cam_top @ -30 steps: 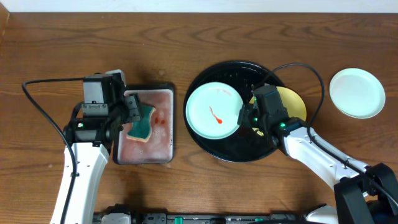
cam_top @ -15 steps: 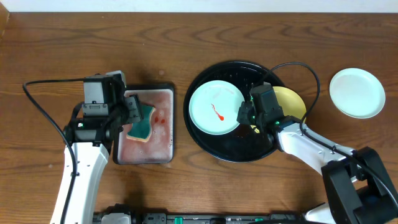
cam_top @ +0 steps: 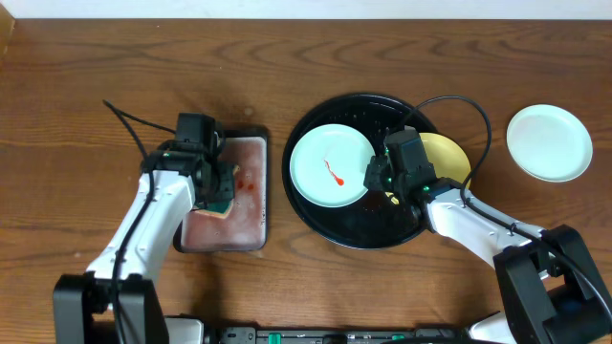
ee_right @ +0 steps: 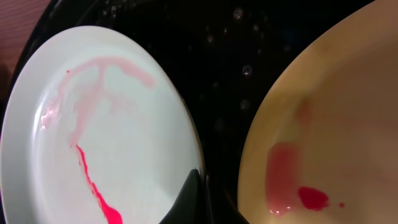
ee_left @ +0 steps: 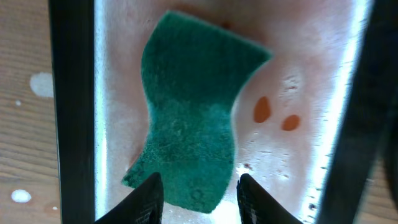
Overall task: Clean dirty plates on tray and stack at the side
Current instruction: 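Dip the sponge in the soapy water with the left gripper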
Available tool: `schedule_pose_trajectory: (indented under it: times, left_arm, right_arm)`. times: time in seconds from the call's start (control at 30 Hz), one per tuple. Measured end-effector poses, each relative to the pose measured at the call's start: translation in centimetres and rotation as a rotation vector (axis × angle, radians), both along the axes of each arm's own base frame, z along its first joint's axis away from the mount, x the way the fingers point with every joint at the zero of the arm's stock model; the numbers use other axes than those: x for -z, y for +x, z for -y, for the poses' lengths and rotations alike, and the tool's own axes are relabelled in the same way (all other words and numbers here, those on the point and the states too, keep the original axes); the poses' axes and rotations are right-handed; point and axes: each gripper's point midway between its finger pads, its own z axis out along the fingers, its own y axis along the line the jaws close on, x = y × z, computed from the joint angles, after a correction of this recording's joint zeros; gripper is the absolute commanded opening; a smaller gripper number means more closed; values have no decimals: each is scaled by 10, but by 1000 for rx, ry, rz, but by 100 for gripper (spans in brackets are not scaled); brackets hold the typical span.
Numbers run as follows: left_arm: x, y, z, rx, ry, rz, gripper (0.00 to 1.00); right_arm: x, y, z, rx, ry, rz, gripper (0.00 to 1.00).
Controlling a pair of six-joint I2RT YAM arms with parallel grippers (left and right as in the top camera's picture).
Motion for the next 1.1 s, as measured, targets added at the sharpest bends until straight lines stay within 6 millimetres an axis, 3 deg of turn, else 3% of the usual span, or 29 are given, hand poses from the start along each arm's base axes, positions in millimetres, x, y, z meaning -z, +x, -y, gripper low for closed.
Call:
schedule_pose_trajectory:
  times: [0.27, 0.5, 0.6, 0.8, 1.1]
  left_arm:
    - [35, 1, -4, -5, 30, -87, 41]
    - [42, 12, -4, -6, 32, -62, 41]
    - [48, 13, -4, -6, 34, -72, 36]
    - [55, 14, -5, -14, 40, -91, 8]
    - [54, 15, -6, -15, 47, -87, 7]
  right_arm:
    - [0, 0, -1, -4, 4, -2, 1]
    - [0, -2, -3, -13, 15, -7, 1]
    - [0, -2, -4, -16, 18, -9, 1]
    - [0, -2, -4, -18, 20, -10, 1]
    - [0, -2, -4, -19, 20, -11, 1]
